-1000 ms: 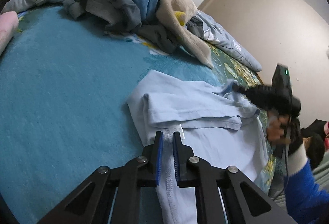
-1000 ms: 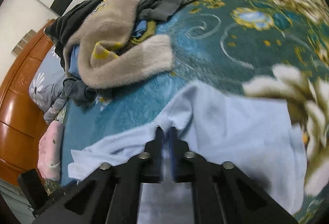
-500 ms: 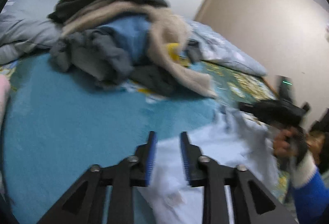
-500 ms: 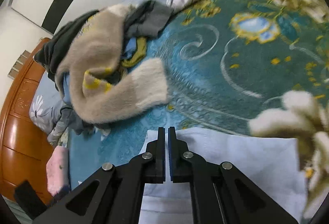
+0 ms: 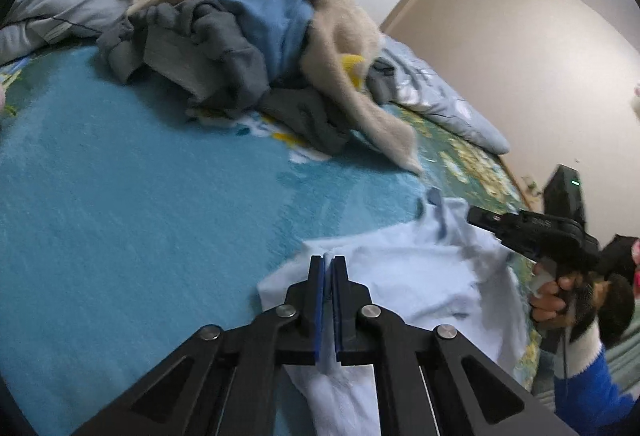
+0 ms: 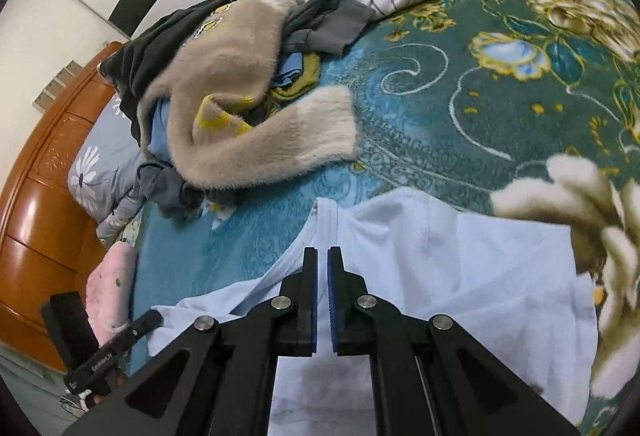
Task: Fold clothes
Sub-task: 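Grasp the folded shirt edge with the left gripper while the right gripper pinches the shirt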
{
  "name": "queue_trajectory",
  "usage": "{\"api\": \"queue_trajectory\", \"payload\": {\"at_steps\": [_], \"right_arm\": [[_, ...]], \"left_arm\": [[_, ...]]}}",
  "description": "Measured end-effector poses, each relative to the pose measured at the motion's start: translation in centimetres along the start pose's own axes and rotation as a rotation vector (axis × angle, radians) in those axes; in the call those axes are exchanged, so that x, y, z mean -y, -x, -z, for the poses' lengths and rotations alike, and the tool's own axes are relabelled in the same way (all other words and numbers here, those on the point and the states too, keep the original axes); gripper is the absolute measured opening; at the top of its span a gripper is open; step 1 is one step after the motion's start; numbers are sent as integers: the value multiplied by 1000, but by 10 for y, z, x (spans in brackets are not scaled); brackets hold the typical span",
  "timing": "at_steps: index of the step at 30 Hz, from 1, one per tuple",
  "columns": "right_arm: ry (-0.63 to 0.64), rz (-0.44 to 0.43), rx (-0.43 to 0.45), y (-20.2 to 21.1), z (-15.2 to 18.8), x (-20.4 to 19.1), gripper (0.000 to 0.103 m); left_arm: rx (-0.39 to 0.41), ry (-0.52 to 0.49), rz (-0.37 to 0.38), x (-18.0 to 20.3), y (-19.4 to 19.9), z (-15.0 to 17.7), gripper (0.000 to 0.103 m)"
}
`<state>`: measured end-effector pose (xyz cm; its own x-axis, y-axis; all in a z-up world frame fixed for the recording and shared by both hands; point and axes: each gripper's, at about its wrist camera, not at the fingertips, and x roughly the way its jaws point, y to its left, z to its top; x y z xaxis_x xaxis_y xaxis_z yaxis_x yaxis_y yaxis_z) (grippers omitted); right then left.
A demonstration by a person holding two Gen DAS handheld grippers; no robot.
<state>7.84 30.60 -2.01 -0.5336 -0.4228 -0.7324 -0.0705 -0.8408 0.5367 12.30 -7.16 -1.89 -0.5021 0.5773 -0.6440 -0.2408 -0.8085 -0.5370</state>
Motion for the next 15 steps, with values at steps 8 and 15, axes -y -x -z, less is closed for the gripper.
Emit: {"api": "queue_trajectory", "payload": {"at_steps": [8, 15], "right_arm": [[-46, 22, 1, 16, 18, 28, 4], [-74, 5, -8, 18, 29, 37, 4]], "left_arm": [[-223, -80, 96, 23, 18, 72, 4], [-169, -73, 88, 26, 33, 57, 4]]}}
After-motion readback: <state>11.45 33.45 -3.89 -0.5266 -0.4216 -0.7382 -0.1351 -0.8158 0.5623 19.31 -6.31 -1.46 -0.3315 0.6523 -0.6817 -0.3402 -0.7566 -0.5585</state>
